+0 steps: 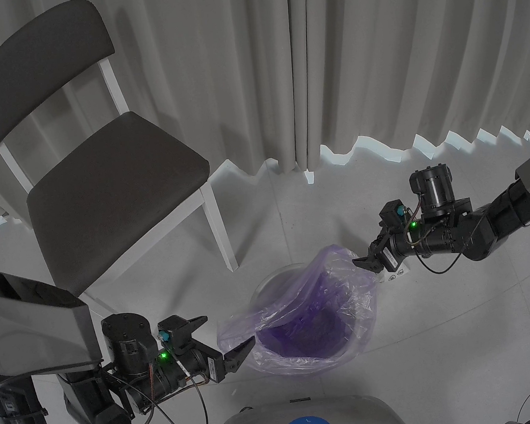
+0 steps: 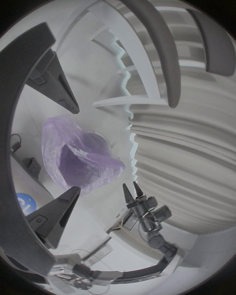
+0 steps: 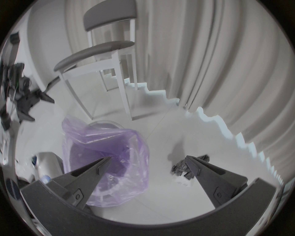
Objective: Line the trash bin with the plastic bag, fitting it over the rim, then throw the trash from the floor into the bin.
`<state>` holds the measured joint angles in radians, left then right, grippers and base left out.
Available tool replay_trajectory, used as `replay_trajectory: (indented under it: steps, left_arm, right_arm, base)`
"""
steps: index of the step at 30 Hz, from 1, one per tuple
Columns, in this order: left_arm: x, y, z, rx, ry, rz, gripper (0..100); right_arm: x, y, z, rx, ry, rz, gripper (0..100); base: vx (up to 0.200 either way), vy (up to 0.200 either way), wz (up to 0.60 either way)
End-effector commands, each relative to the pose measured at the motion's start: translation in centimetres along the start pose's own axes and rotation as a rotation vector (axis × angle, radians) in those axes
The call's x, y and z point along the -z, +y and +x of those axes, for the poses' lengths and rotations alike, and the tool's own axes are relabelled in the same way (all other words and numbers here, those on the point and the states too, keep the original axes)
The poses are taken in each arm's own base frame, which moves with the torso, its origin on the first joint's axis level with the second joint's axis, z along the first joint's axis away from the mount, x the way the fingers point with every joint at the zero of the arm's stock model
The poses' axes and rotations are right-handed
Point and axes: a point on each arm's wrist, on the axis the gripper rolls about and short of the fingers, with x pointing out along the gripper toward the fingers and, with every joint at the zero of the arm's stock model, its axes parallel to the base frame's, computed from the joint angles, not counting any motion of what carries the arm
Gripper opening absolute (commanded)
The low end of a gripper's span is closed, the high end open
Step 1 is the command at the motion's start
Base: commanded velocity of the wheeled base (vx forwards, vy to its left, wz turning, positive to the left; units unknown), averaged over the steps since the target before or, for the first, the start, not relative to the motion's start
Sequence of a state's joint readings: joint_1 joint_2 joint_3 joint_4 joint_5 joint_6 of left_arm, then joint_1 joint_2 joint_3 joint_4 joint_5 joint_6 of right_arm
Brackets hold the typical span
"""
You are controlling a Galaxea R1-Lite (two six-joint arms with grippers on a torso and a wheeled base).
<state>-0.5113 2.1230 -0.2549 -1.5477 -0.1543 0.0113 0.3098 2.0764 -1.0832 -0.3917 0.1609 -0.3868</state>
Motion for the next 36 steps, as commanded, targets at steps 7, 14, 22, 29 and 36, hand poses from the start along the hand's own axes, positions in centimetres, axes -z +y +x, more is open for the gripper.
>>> replay_trajectory:
  steps: [7,14,22,29,36]
  left_arm:
    - [-1.5,-2.8,5.2,-0.025,0.058,0.087,100]
    - [-4.9,-5.5,7.8,-0.068,0.122,0.065,100]
    - [-4.5,-5.6,9.1,-0.073,0.158,0.074,100]
    - [-3.9,-5.6,9.2,-0.073,0.201,0.1,100]
    - [-2.5,-5.1,9.9,-0.074,0.259,0.159,100]
  right_arm:
    - [2.1,2.8,-1.7,-0.02,-0.031,0.13,100]
    - [3.9,3.6,-1.9,-0.007,-0.067,0.136,100]
    - [5.7,4.0,-0.5,0.013,-0.115,0.129,100]
    - [6.9,3.5,1.4,0.022,-0.115,0.137,100]
    - [7.4,2.4,1.7,0.041,-0.11,0.15,100]
  base:
    - [0.0,0.0,0.0]
    - [0.0,0.0,0.0]
    - [0.0,0.0,0.0]
    - [0.0,0.0,0.0]
    - [0.0,0.0,0.0]
